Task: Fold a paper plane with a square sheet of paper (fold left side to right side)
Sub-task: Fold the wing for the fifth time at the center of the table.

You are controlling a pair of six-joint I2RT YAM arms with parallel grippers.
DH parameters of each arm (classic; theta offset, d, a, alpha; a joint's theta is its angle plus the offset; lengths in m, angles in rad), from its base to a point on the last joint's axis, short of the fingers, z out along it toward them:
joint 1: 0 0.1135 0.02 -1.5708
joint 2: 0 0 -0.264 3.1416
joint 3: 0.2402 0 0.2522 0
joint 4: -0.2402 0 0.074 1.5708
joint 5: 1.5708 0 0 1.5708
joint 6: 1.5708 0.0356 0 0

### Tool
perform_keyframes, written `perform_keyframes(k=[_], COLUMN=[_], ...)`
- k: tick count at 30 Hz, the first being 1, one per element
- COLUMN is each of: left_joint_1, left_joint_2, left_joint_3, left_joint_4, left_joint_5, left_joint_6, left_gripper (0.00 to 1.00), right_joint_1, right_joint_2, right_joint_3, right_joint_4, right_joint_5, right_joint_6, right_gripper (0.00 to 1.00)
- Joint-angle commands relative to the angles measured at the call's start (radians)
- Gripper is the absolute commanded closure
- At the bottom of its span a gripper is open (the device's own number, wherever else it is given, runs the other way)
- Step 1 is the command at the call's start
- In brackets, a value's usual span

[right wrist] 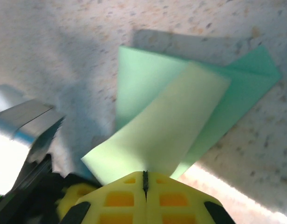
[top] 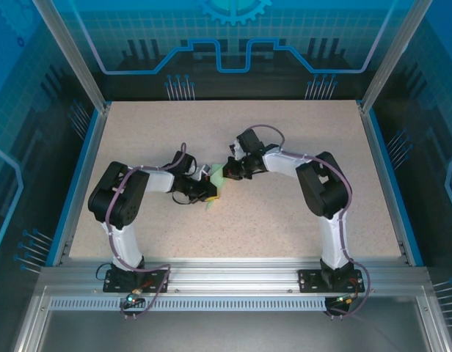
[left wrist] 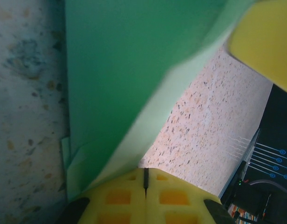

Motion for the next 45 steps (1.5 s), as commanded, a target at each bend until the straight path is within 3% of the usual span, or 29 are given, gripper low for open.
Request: perform_keyframes(k=[1, 16, 25, 45], left_joint_1=[-0.005, -0.005, -0.005, -0.005], left_joint_2=[0.040, 0.038, 0.037, 0.054], left_joint_3=[-0.041, -0.040, -0.038, -0.044], left_joint_4=[-0.058, -0.063, -0.070, -0.072], left_joint_5=[-0.050, -0.049, -0.050, -0.050], left_joint_6=[0.002, 0.010, 0.016, 0.021], left_gripper=[1.00, 1.00, 1.00, 1.00], right_joint_1=[0.017, 0.063, 0.061, -0.047], right_joint_2=[-0.055, 0.061, 0.106, 0.169], right_joint_3=[-0.080, -0.016, 0.030, 0.150], right_joint_4=[0.086, 0.077, -0.035, -0.141], right_joint_5=[-0.064, -0.073, 0.009, 0.059], right_joint_6=[0.015, 0.020, -0.037, -0.097], right_gripper=[1.00, 1.00, 1.00, 1.00])
